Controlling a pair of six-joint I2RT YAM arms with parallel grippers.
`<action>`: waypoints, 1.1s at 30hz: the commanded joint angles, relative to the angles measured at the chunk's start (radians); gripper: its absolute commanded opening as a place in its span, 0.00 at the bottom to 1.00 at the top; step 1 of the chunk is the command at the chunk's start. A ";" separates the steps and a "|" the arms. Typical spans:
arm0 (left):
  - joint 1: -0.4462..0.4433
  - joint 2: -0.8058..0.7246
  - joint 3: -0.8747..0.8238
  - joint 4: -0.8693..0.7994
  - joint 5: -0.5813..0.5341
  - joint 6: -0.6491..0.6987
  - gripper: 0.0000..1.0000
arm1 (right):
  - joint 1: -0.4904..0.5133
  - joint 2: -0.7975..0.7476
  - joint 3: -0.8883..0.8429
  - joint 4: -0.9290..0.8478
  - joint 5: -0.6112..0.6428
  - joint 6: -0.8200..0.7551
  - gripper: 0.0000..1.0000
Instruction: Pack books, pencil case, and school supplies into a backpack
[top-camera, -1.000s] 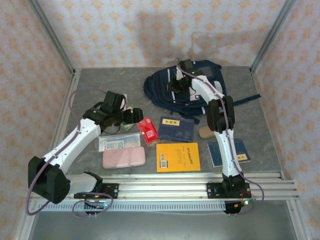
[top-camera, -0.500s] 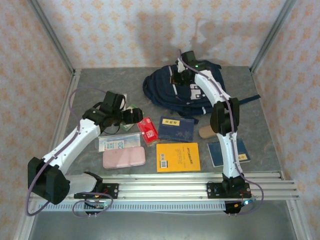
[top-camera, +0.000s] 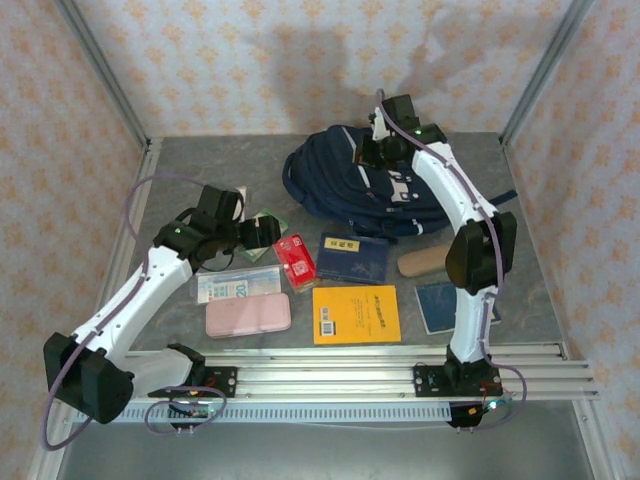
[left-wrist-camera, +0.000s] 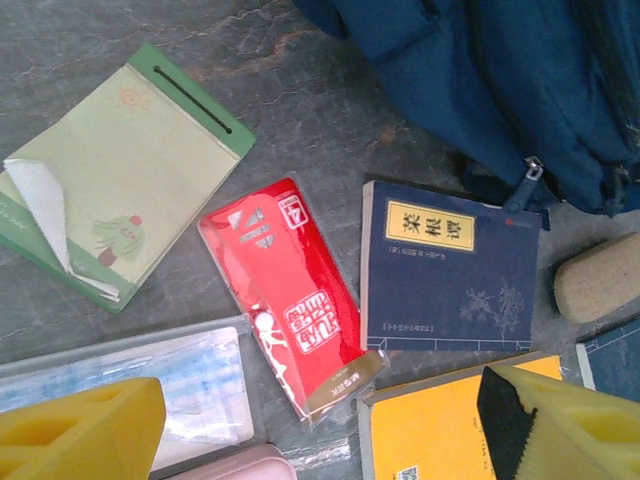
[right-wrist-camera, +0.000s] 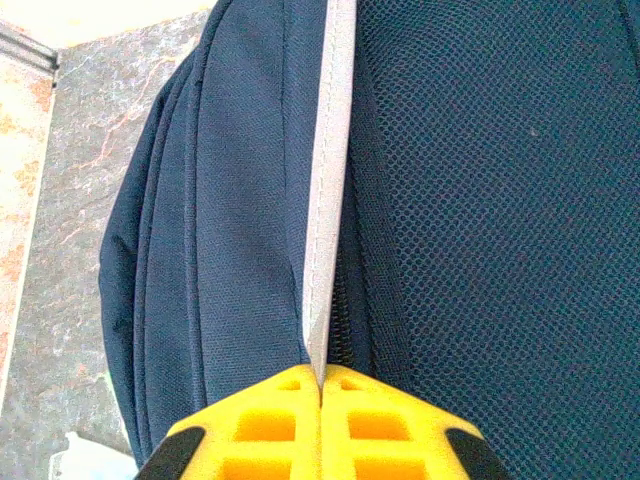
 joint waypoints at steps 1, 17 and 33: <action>0.006 -0.030 0.008 -0.040 -0.051 0.023 0.83 | 0.067 -0.113 -0.021 -0.014 0.000 0.003 0.00; 0.005 -0.060 0.000 -0.071 -0.164 0.028 0.82 | 0.300 0.049 -0.149 -0.068 0.291 -0.082 0.32; 0.015 -0.096 -0.008 -0.076 -0.225 0.022 0.82 | 0.359 0.162 -0.055 -0.146 0.394 -0.173 0.94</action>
